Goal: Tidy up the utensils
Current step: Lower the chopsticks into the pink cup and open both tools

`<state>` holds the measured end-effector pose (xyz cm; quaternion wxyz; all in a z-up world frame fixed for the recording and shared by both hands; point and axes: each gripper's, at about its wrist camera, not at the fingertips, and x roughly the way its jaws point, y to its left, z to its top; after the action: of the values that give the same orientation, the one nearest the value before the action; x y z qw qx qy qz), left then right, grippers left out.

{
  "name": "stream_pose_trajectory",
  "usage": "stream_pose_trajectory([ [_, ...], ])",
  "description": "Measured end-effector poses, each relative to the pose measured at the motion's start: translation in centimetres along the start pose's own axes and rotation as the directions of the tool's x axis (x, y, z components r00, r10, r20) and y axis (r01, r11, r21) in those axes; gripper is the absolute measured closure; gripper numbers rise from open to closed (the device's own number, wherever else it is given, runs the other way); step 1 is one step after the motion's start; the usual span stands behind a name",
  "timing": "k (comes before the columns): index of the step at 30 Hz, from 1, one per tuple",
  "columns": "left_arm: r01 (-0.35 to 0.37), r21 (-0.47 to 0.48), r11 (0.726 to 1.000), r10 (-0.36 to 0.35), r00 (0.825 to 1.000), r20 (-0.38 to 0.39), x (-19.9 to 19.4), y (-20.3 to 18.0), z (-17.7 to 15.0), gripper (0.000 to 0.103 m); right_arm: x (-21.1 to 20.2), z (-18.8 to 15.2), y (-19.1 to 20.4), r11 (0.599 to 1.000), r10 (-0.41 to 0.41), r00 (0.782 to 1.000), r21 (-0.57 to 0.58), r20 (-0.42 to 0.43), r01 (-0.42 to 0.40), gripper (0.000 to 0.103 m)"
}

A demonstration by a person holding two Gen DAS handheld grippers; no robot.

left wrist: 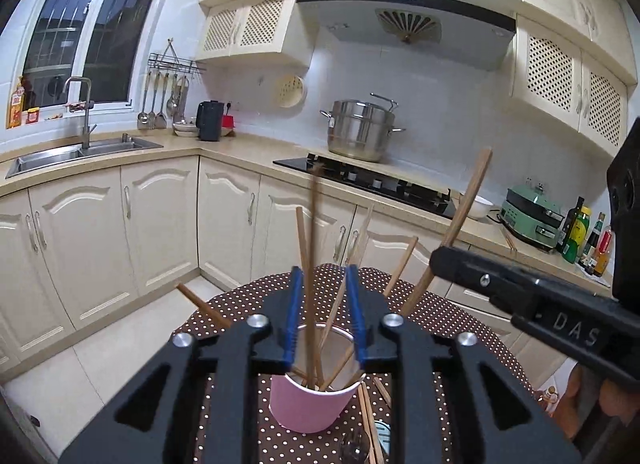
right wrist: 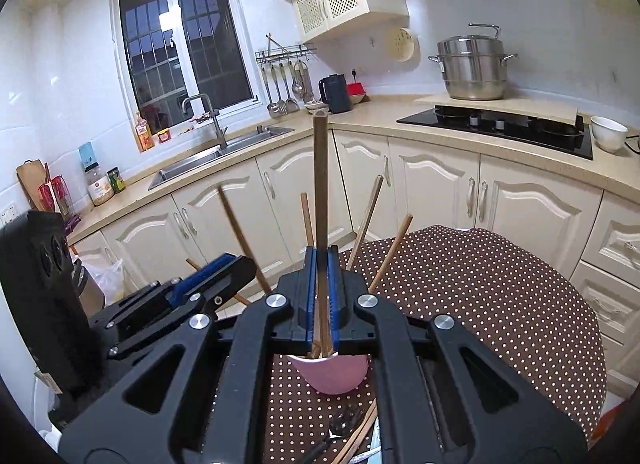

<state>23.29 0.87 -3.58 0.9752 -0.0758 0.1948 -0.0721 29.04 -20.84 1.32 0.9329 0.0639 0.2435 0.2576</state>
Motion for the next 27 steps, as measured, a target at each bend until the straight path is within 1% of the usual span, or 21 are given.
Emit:
stream_pose_trajectory([
  [2,-0.001,-0.003,1.0,0.001,1.0,0.0,-0.4,0.1,0.1,0.079,0.1,-0.2,0.1,1.0,-0.003,1.0,0.0,-0.004,0.003,0.097],
  [5,-0.008,-0.003,1.0,0.008,1.0,0.009,-0.9,0.1,0.3,0.07,0.2,-0.3,0.2,1.0,-0.004,1.0,0.005,-0.007,0.004,0.097],
  [7,-0.025,0.003,1.0,0.025,1.0,0.015,-1.4,0.2,0.2,0.063,0.3,-0.4,0.2,1.0,-0.005,1.0,0.009,-0.01,0.005,0.097],
  [9,-0.025,0.006,1.0,0.025,1.0,0.018,-2.0,0.3,0.2,0.055,0.4,-0.5,0.3,1.0,-0.006,1.0,0.011,-0.012,0.006,0.097],
  [10,-0.026,0.007,1.0,0.026,0.999,0.021,-2.3,0.3,0.3,0.054,0.4,-0.6,0.2,1.0,-0.004,1.0,0.015,-0.013,0.004,0.097],
  [12,-0.056,0.024,0.998,0.055,0.998,0.038,-2.9,0.1,0.2,0.049,0.5,-0.8,0.2,1.0,0.002,1.0,0.024,-0.018,-0.002,0.097],
  [14,-0.092,0.048,0.995,0.089,0.995,0.053,-3.4,0.1,0.2,0.046,0.6,-1.0,0.3,1.0,0.006,1.0,0.03,-0.023,-0.006,0.097],
  [16,-0.111,0.054,0.992,0.108,0.993,0.052,-3.8,0.1,0.3,0.045,0.8,-1.1,0.5,1.0,0.006,1.0,0.027,-0.03,-0.006,0.097],
  [27,-0.15,0.061,0.987,0.148,0.988,0.043,-5.0,0.4,0.3,0.041,1.1,-1.9,1.1,1.0,-0.007,0.998,0.027,-0.056,0.008,0.096],
])
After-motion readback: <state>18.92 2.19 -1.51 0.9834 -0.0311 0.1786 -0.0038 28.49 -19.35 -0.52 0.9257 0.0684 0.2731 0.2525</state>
